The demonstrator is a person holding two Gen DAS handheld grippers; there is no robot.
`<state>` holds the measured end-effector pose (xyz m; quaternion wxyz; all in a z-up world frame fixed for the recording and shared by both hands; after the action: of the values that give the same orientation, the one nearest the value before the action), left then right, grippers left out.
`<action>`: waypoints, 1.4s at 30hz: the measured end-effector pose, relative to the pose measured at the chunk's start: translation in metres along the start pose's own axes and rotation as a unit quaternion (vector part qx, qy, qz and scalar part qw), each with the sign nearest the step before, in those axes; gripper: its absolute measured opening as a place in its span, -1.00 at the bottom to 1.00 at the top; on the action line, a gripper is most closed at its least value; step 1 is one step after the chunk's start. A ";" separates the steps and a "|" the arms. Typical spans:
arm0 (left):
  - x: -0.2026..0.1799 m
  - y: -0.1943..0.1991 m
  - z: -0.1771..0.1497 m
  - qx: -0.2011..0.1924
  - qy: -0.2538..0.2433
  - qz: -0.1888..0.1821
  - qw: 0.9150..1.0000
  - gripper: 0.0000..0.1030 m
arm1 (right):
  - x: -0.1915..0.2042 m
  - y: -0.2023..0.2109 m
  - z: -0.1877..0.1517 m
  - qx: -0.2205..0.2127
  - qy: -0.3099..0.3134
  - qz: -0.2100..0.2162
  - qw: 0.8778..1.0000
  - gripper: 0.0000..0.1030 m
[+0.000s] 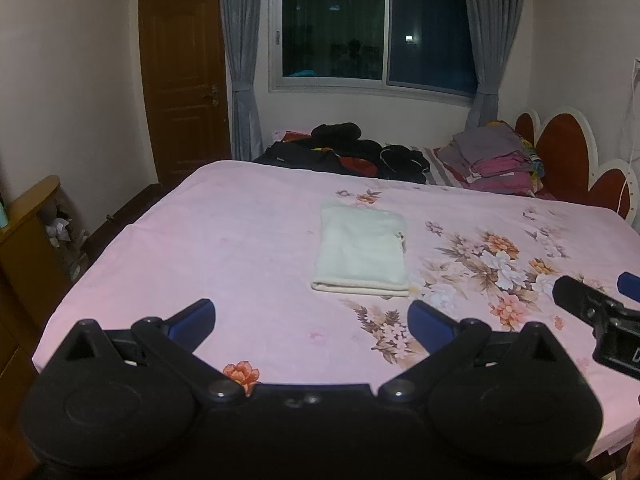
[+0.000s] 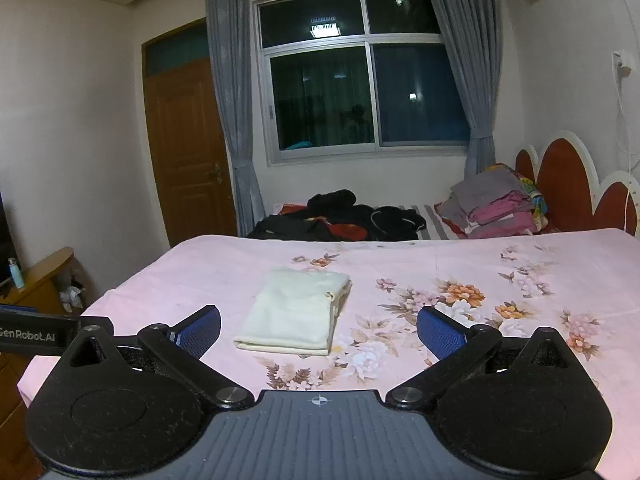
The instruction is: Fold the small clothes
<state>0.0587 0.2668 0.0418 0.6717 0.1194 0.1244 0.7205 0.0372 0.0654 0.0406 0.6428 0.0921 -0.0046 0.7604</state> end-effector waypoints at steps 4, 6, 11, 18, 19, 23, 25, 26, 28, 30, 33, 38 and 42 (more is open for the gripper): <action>-0.004 0.000 0.000 -0.001 -0.001 -0.001 1.000 0.99 | -0.004 0.002 0.000 0.000 0.001 -0.002 1.000 1.00; -0.006 0.001 0.000 0.000 -0.001 -0.001 1.000 0.99 | -0.005 0.003 0.000 0.000 0.000 -0.004 1.000 1.00; -0.006 0.001 0.000 0.001 -0.001 -0.001 1.000 0.99 | -0.005 0.006 0.001 0.001 -0.002 -0.002 1.000 1.00; -0.007 0.002 -0.002 0.004 -0.002 0.001 1.000 0.99 | -0.004 0.005 0.000 0.003 -0.002 0.001 1.000 1.00; -0.006 0.002 -0.002 0.005 -0.002 0.002 1.000 0.99 | -0.004 0.005 0.000 0.003 -0.002 0.001 1.000 1.00; -0.006 0.001 -0.002 0.008 0.000 0.001 1.000 0.99 | -0.003 0.002 -0.001 0.005 -0.001 0.001 1.000 1.00; -0.005 0.001 -0.002 0.008 0.000 0.001 1.000 0.99 | -0.003 0.001 -0.002 0.005 -0.001 0.001 1.000 1.00; -0.005 0.001 -0.002 0.009 0.000 0.002 1.000 0.99 | -0.003 0.001 -0.002 0.005 -0.001 0.001 1.000 1.00; -0.005 0.000 -0.002 0.010 0.001 0.002 1.000 0.99 | -0.003 0.001 -0.002 0.005 -0.001 0.001 1.000 1.00; -0.005 0.000 -0.002 0.011 0.002 0.001 1.000 0.99 | -0.003 0.001 -0.002 0.005 -0.001 0.001 1.000 1.00; -0.004 -0.001 -0.002 0.012 0.000 0.001 1.000 0.99 | -0.003 0.000 -0.003 0.006 -0.001 0.002 1.000 1.00; -0.003 -0.003 -0.003 0.015 0.002 0.000 1.000 0.99 | -0.003 -0.002 -0.006 0.009 -0.002 0.000 1.000 1.00; -0.003 -0.006 -0.004 0.020 0.004 -0.002 1.000 0.99 | -0.004 -0.004 -0.008 0.012 -0.003 -0.001 1.000 1.00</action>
<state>0.0633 0.2639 0.0359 0.6699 0.1298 0.1412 0.7173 0.0407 0.0631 0.0321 0.6427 0.1021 0.0027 0.7592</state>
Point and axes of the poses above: each gripper's, at about its wrist camera, not at the fingertips, and y roughly against the way its jaws point, x to its left, z to its top, the point moved 4 cm from there along -y, roughly the way its jaws point, and after that the axes turned 15 degrees about -x, right-handed, at the moved point
